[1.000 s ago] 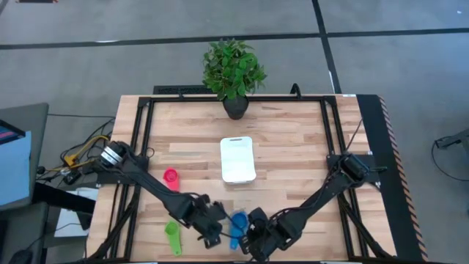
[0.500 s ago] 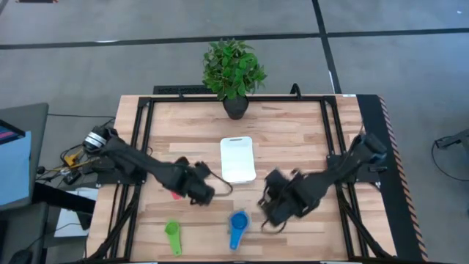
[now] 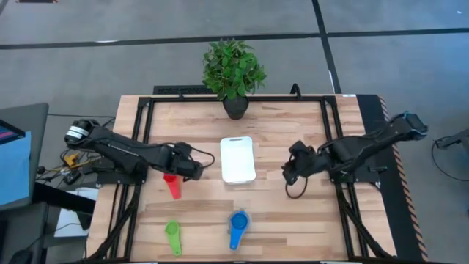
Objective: Nest measuring cups in basket
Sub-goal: Stack the pink measuring cup on top of the blue measuring cup
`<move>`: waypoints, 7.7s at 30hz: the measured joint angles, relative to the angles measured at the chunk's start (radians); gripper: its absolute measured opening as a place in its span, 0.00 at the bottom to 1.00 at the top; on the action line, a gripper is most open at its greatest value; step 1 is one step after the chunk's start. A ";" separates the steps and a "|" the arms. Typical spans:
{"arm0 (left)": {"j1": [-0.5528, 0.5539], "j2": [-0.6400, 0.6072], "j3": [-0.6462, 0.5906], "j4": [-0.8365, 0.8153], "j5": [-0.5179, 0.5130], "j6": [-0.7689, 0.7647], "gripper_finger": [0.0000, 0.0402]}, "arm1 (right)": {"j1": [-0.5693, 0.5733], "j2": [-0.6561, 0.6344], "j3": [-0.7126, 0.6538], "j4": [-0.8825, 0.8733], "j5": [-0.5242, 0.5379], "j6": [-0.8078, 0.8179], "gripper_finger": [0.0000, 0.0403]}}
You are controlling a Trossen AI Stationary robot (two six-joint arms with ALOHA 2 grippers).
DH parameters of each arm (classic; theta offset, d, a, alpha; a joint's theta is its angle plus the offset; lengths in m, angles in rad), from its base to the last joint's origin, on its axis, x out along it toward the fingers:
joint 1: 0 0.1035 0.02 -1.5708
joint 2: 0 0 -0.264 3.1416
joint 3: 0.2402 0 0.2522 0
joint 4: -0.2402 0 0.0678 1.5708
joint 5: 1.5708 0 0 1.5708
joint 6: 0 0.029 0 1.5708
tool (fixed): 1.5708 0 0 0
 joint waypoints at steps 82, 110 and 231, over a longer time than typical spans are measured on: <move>0.001 -0.251 -0.372 0.143 0.386 -0.050 0.43 | -0.579 0.104 -0.141 0.372 -0.570 -0.220 0.65; -0.091 -0.252 -0.441 0.167 0.408 -0.164 0.34 | -0.575 0.104 -0.141 0.367 -0.566 -0.109 0.65; -0.147 0.532 0.354 0.798 0.361 0.702 0.06 | -0.166 0.049 -0.139 0.202 -0.177 0.420 0.64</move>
